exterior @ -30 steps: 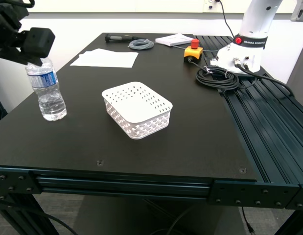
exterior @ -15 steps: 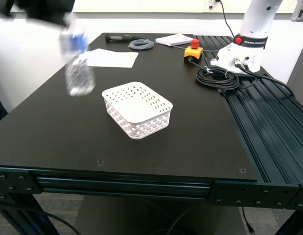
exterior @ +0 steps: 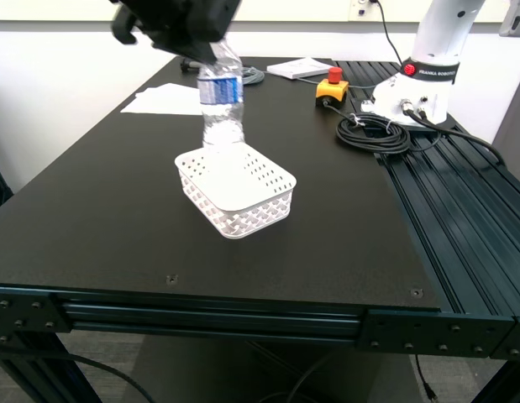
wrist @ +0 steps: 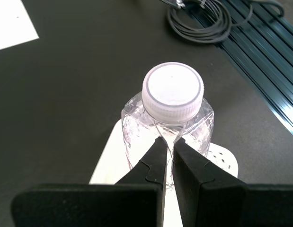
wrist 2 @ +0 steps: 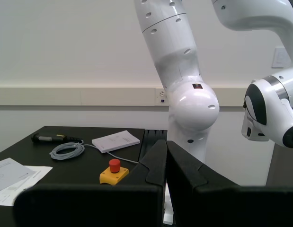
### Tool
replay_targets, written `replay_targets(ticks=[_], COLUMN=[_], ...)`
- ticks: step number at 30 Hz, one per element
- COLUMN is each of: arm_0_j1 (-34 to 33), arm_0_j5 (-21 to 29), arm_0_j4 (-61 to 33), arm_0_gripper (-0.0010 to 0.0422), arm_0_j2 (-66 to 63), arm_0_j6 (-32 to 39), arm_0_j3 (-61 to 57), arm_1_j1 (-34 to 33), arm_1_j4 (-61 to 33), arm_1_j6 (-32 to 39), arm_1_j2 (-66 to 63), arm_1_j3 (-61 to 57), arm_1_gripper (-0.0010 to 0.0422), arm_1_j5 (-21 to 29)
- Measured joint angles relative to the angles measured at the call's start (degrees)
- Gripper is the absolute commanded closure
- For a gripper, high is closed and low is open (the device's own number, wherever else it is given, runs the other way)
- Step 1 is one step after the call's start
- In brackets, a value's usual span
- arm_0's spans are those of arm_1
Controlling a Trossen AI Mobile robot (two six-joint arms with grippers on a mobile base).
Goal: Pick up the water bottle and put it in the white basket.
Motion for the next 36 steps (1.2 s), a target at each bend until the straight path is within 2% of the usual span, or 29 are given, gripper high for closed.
replay_targets(ticks=[5, 7, 14, 17, 19, 22, 33, 36], arm_0_j1=[-0.02, 0.02, -0.02, -0.02, -0.02, -0.07, 0.0, 0.0], arm_0_j5=[0.0, 0.0, 0.02, 0.0, 0.0, 0.0, -0.02, 0.0], arm_0_j4=[0.0, 0.0, 0.0, 0.0, 0.0, 0.02, 0.0, 0.0], arm_0_gripper=[0.0412, 0.0412, 0.0412, 0.0412, 0.0412, 0.0412, 0.0412, 0.0412], arm_0_j2=[0.0, 0.0, 0.0, 0.0, 0.0, 0.0, 0.0, 0.0], arm_0_j6=[0.0, 0.0, 0.0, 0.0, 0.0, 0.0, 0.0, 0.0], arm_0_j3=[0.0, 0.0, 0.0, 0.0, 0.0, 0.0, 0.0, 0.0], arm_1_j1=[-0.09, -0.04, -0.09, -0.11, -0.09, 0.04, 0.5, 0.48], arm_1_j4=[5.49, 5.55, 9.73, 9.84, 9.49, 9.25, 8.57, 7.32], arm_1_j6=[0.13, 0.11, -1.66, -1.64, -1.66, -2.08, -0.96, -0.94], arm_1_j2=[5.22, 7.72, 11.93, 11.85, 11.15, 8.66, -0.48, 0.0], arm_1_j3=[0.07, 0.0, 0.11, 0.52, 1.49, 3.48, 9.75, 9.79], arm_1_gripper=[0.0411, 0.0393, 0.022, 0.0184, 0.0187, 0.0215, 0.0416, 0.0396], arm_1_j5=[0.5, 2.67, 4.72, 4.72, 4.9, 4.83, 1.62, 1.64])
